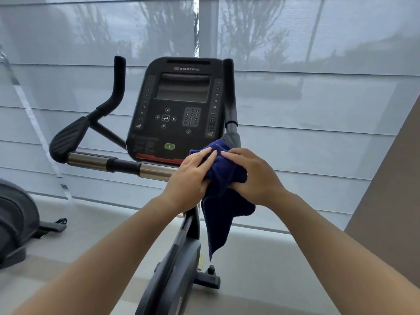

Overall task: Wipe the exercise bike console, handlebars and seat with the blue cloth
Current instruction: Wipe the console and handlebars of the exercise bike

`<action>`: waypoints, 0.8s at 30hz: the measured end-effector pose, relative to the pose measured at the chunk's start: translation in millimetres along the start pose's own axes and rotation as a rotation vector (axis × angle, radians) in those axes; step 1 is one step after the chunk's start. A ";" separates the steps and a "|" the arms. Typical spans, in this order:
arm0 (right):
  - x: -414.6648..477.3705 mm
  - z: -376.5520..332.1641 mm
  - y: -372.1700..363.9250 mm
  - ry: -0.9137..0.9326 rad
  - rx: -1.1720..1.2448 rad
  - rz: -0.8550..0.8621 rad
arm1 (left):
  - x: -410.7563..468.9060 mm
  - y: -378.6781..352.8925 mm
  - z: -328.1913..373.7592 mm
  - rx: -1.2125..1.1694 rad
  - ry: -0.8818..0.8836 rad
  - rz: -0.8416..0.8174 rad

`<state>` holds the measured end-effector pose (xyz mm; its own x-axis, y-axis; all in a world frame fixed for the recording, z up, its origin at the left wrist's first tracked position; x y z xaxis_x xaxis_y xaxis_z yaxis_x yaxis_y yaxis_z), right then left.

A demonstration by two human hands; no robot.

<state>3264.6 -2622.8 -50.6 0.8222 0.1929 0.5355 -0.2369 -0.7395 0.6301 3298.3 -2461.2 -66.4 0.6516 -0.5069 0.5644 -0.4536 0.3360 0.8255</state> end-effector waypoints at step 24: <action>60.2 27.9 -37.1 0.176 -0.096 0.122 | 29.3 3.3 -14.0 -0.129 0.220 0.066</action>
<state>3337.3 -2601.7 -57.4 0.6833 0.2215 0.6957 -0.3843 -0.7010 0.6007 3324.4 -2463.9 -47.0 0.7459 -0.3007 0.5943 -0.4274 0.4683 0.7733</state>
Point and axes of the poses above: each hand's wrist, its own x-axis towards the middle knuckle, its own y-axis out of the back of the hand, z = x × y, the point moved 3 cm from there along x, towards the middle knuckle, and after that the axes turned 15 degrees about x, right-handed, at the moved point
